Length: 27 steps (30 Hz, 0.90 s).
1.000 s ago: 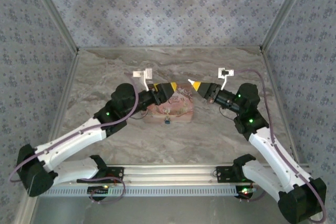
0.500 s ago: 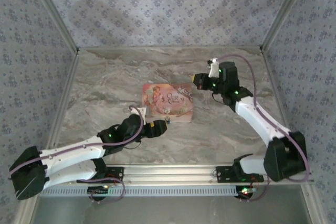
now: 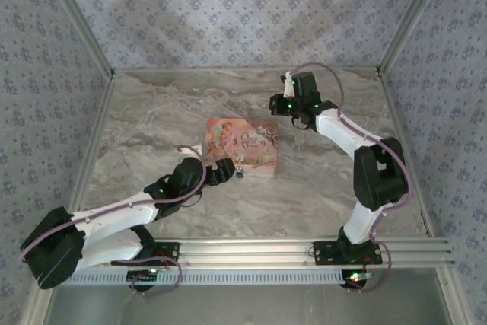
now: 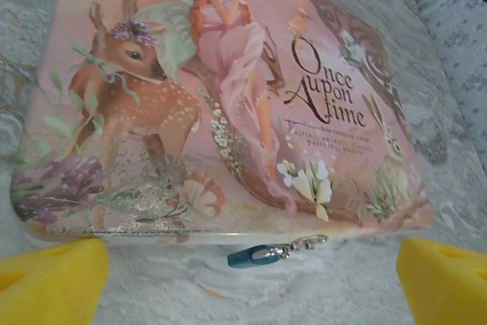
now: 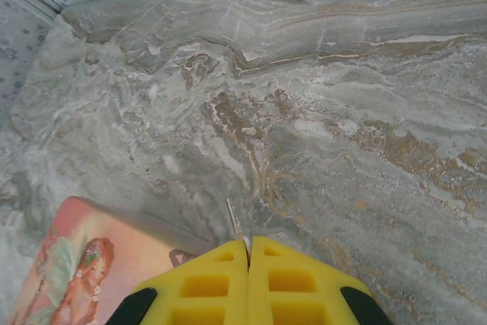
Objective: Unlock a padlock with a key
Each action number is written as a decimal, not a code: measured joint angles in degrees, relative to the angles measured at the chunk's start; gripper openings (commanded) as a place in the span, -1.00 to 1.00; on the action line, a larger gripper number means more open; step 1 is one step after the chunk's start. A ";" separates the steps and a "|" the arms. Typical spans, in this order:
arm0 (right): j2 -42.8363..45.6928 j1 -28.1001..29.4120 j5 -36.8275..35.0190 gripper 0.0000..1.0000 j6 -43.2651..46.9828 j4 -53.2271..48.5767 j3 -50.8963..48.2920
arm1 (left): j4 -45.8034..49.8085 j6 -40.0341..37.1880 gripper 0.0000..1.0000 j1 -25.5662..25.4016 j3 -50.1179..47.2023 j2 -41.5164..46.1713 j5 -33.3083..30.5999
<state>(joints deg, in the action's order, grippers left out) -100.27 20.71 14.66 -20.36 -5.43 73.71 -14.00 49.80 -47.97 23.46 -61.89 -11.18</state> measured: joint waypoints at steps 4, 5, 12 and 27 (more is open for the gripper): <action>-2.56 1.55 -2.43 -1.00 1.99 -1.33 2.05 | -1.92 -2.12 0.95 3.91 2.14 -5.40 2.95; -3.10 1.95 -3.06 -1.00 2.38 -1.84 2.49 | -2.45 -2.71 0.95 4.66 3.10 -7.13 3.65; -4.07 2.80 -6.14 -1.00 4.39 -3.80 2.69 | -4.28 -4.15 0.96 5.38 6.86 -12.55 7.69; 9.68 0.02 -9.07 -1.00 7.67 -3.61 -4.92 | 5.35 -3.28 0.96 2.08 1.09 5.38 4.68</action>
<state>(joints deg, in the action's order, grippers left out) -90.59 20.73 5.58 -12.69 -9.04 68.79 -8.64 46.52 -45.89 24.56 -56.51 -6.50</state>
